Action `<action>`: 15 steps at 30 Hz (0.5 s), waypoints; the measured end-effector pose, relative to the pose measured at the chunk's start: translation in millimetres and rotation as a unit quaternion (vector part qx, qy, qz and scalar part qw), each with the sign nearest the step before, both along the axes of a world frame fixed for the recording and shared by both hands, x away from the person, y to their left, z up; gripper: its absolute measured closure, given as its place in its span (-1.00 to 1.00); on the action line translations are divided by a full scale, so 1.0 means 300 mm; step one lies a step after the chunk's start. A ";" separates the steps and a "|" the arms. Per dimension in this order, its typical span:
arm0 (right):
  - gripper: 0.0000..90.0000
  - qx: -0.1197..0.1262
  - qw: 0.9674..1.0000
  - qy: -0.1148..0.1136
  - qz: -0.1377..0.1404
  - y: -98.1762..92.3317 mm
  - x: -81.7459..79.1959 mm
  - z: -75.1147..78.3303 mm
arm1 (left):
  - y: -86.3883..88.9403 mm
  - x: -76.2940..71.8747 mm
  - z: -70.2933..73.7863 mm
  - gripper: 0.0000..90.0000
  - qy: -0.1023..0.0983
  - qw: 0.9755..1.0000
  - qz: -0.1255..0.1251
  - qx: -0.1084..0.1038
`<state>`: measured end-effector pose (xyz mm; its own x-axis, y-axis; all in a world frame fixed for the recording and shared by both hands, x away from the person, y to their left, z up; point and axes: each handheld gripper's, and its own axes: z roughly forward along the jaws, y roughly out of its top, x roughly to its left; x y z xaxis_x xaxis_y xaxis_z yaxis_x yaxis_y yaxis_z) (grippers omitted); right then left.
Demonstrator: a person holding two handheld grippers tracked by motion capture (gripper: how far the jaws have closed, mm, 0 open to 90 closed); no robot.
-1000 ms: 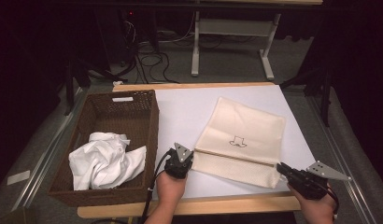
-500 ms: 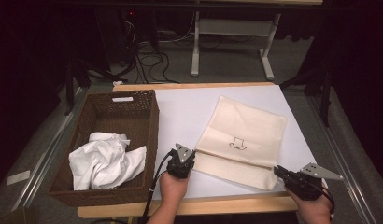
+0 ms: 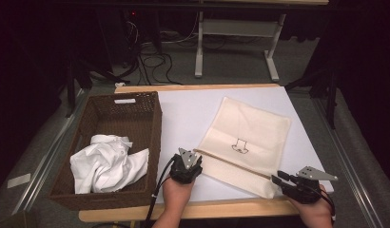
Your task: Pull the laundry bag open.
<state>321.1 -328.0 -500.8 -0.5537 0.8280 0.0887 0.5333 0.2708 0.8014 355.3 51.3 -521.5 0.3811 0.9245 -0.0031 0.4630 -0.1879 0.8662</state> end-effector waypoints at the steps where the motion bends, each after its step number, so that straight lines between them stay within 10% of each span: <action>1: 0.28 0.002 1.000 -0.006 -0.002 -0.004 -0.001 0.005 | 0.001 -0.001 0.000 0.12 0.000 1.000 0.001 -0.003; 15: -0.56 0.032 0.996 -0.084 -0.013 -0.038 0.002 0.062 | -0.007 -0.074 0.053 -0.23 -0.016 0.999 -0.040 -0.015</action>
<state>321.6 -339.5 -482.3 -0.5433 0.8380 0.0509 0.3974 0.2033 0.8949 332.9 49.0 -505.7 0.4544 0.8906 -0.0165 0.4201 -0.1979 0.8856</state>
